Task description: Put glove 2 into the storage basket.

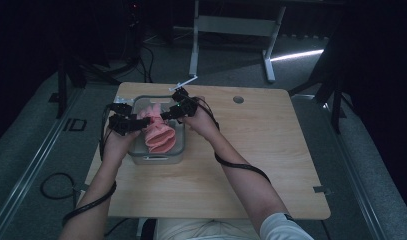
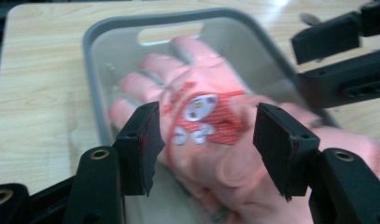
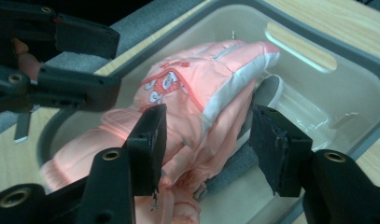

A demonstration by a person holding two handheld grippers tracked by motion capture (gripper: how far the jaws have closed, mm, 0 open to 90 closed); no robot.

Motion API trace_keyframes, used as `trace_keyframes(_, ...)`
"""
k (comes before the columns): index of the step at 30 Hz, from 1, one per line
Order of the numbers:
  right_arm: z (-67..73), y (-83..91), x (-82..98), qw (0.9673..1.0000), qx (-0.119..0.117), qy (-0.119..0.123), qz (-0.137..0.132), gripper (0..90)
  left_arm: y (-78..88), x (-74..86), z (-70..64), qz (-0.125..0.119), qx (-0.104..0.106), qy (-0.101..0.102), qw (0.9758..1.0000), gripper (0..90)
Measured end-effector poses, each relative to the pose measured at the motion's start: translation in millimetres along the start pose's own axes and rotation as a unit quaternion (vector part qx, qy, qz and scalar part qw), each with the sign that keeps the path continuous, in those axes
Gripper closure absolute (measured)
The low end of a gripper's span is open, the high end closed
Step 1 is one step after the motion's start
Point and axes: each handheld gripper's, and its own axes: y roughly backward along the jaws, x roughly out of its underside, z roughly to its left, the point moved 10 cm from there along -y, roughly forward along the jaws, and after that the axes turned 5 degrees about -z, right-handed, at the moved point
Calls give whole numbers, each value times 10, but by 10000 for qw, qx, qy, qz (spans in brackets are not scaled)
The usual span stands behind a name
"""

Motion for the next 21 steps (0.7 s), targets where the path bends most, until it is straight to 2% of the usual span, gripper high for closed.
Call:
trace_keyframes(6, 93, 193, -4, 9996, -203, 50, -171, 432, 77, -46, -263, -48, 268, -170, 9995, 412)
trace_keyframes(11, 70, 333, 68, 9994, -226, 65, -244, 398, 91, -38, -439, -84, 388, -327, 9987, 405)
trace_keyframes(14, 63, 399, 133, 9992, -317, 50, -249, 356, 92, -29, -553, -103, 582, -375, 9975, 352)
trace_keyframes(17, 38, 460, 187, 9989, -372, 71, -280, 302, 103, -33, -656, -159, 855, -367, 9955, 251)
trace_keyframes(20, 15, 515, 232, 9985, -410, 92, -350, 236, 101, -29, -739, -183, 937, -500, 9942, 169)
trace_keyframes(21, 11, 530, 255, 9985, -404, 122, -343, 220, 97, -22, -755, -162, 891, -569, 9943, 149)
